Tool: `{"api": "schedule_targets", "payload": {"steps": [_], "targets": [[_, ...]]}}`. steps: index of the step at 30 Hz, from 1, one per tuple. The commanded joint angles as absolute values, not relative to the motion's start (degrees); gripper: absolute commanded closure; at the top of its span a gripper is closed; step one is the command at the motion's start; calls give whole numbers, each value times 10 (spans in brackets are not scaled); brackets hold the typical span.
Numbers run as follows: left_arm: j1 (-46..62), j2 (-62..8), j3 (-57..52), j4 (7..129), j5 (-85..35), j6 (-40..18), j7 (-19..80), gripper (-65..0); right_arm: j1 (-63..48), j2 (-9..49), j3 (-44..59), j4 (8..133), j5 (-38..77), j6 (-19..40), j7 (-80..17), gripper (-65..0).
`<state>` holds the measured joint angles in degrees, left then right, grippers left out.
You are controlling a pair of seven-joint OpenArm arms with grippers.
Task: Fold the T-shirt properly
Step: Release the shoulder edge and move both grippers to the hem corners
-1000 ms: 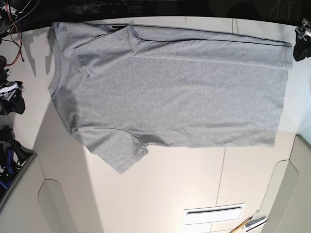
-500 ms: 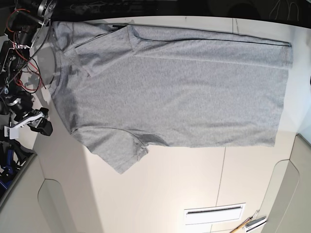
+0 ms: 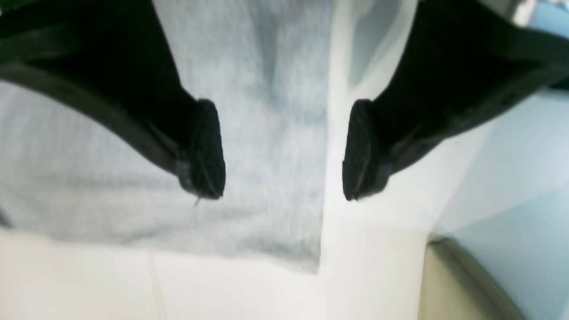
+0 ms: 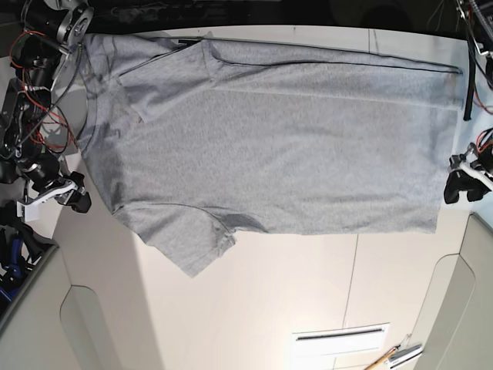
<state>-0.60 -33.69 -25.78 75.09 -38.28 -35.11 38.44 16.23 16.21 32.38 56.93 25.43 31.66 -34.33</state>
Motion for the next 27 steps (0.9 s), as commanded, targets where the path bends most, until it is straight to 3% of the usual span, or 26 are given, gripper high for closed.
{"api": "schedule_targets", "payload": {"steps": [1, 7, 14, 27], "targets": [[-38, -353, -250, 728, -388, -352, 368, -444, 176, 173, 325, 577, 263, 319, -333, -293], [-168, -352, -197, 536, -382, -352, 352, -444, 176, 173, 325, 577, 263, 319, -334, -293], [-242, -352, -191, 371, -349, -352, 312, -443, 174, 173, 325, 577, 264, 319, -335, -293], [-246, -344, -130, 343, -380, -390, 317, -442, 160, 170, 218, 577, 294, 329, -337, -293]]}}
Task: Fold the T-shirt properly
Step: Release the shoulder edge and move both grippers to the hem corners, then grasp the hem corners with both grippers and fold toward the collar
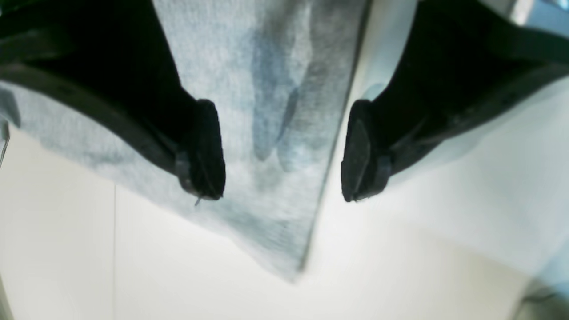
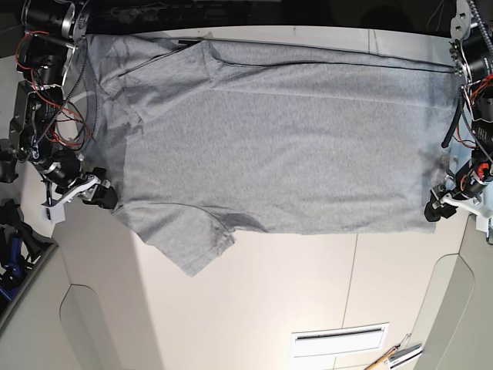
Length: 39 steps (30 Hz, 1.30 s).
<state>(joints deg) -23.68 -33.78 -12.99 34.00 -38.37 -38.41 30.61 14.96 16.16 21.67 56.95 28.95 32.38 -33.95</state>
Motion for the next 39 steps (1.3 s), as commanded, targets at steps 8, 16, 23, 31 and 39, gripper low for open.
{"api": "schedule_targets", "payload": {"steps": [8, 16, 23, 31, 39], "targets": [[-249, -344, -81, 344, -396, -393, 315, -435, 160, 170, 185, 577, 296, 330, -337, -293], [-249, -344, -81, 344, -396, -393, 315, -148, 160, 170, 185, 577, 296, 330, -341, -87], [-270, -345, -81, 346, -396, -400, 327, 0, 167, 170, 185, 578, 296, 334, -354, 0], [-279, -371, -81, 416, -435, -400, 431, 0, 163, 181, 185, 653, 296, 335, -410, 0], [-203, -419, -81, 503, -463, -400, 440, 0, 163, 211, 185, 710, 348, 335, -479, 0]]}}
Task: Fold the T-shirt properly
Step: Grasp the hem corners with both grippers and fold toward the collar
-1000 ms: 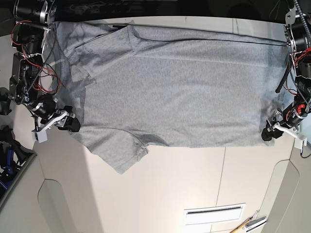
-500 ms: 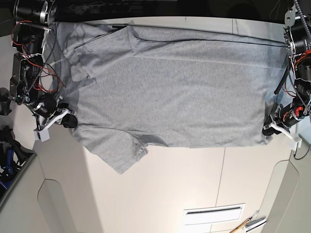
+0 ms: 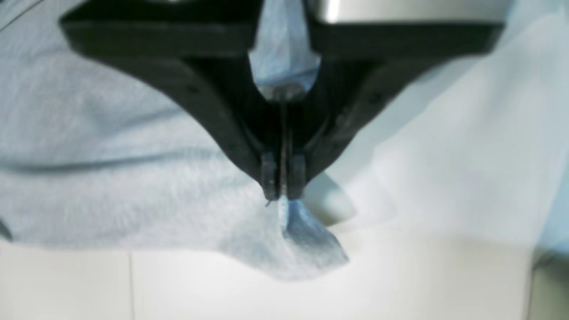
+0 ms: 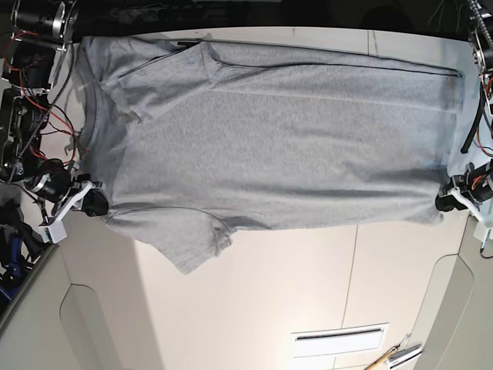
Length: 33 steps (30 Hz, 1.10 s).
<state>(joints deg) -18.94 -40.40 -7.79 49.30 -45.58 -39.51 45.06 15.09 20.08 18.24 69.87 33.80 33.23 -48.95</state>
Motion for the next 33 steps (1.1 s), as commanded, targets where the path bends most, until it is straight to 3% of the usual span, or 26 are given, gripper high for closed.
{"api": "schedule_targets", "payload": {"steps": [1, 15, 24, 25, 27, 29, 33], "targets": [[-192, -425, -81, 513, -468, -400, 440, 0, 163, 214, 185, 710, 356, 335, -486, 0], [-87, -459, -82, 624, -513, -400, 479, 0, 32, 233, 215, 812, 418, 339, -495, 0], [-65, -455, -82, 647, -522, -400, 491, 0, -16, 231, 236, 830, 396, 336, -495, 0], [-65, -454, -82, 647, -526, -400, 490, 0, -16, 230, 236, 830, 394, 336, -493, -39], [-65, -452, -82, 647, -533, -400, 491, 0, -16, 230, 236, 830, 394, 336, -485, -216], [-65, -450, -82, 647, -532, -400, 491, 0, -15, 230, 236, 830, 395, 332, -469, -323], [-65, -448, -82, 647, -531, -400, 491, 0, -2, 230, 237, 830, 397, 332, -416, -336]]}}
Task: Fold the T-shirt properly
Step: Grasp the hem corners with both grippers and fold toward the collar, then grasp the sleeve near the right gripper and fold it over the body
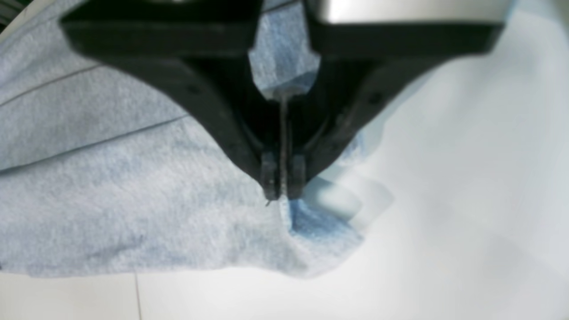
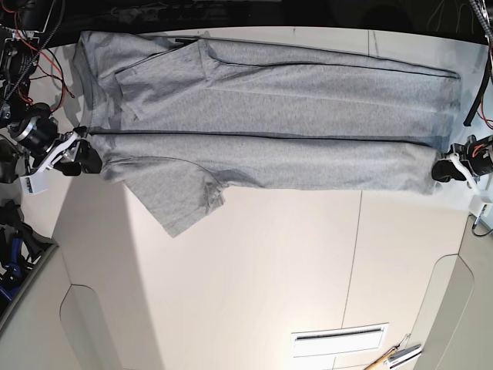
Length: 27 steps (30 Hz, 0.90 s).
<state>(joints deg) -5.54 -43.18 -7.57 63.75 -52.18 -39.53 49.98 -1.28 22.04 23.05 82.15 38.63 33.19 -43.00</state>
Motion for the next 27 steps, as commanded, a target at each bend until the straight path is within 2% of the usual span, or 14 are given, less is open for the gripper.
{"api": "schedule_targets", "payload": {"steps": [1, 8, 12, 20, 27], "targets": [[-65, -448, -82, 647, -531, -400, 491, 0, 6, 228, 237, 830, 395, 332, -407, -336], [-65, -448, -82, 646, -530, -400, 491, 0, 67, 178, 235, 829, 329, 329, -368, -336], [-65, -447, -82, 646, -532, -400, 488, 0, 101, 150, 218, 783, 287, 328, -358, -336], [-58, -435, -82, 646, -529, -400, 487, 0, 166, 148, 131, 604, 244, 328, -261, -336], [-55, -416, -82, 646, -520, -400, 487, 0, 176, 128, 35, 589, 248, 328, -268, -336]]}}
